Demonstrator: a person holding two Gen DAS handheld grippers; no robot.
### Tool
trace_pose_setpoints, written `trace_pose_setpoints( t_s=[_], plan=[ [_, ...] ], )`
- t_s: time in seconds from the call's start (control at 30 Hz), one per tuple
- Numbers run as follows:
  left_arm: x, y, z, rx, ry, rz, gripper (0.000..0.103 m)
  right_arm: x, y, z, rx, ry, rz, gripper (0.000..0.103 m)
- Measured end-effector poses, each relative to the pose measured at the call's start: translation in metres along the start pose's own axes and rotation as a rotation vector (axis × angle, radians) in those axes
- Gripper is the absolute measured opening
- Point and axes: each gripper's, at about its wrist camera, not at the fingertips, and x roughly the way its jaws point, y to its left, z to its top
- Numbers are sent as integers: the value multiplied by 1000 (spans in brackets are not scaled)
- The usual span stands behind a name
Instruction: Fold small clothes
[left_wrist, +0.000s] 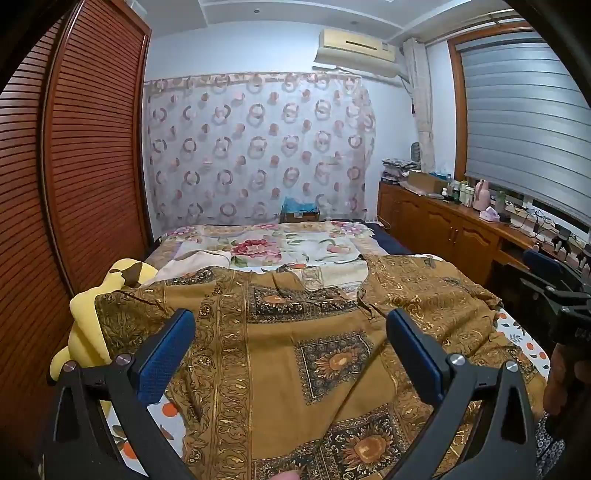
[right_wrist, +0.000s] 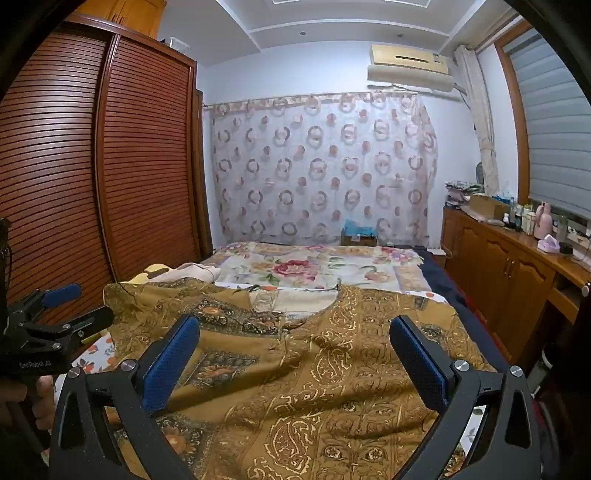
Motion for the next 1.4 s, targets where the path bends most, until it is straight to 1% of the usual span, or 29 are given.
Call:
trace_pose_setpoints(
  t_s=[1.4],
  plan=[
    [0,0,0,-5,-3,0,103,-4,0,-1,9,-2,4,103]
  ],
)
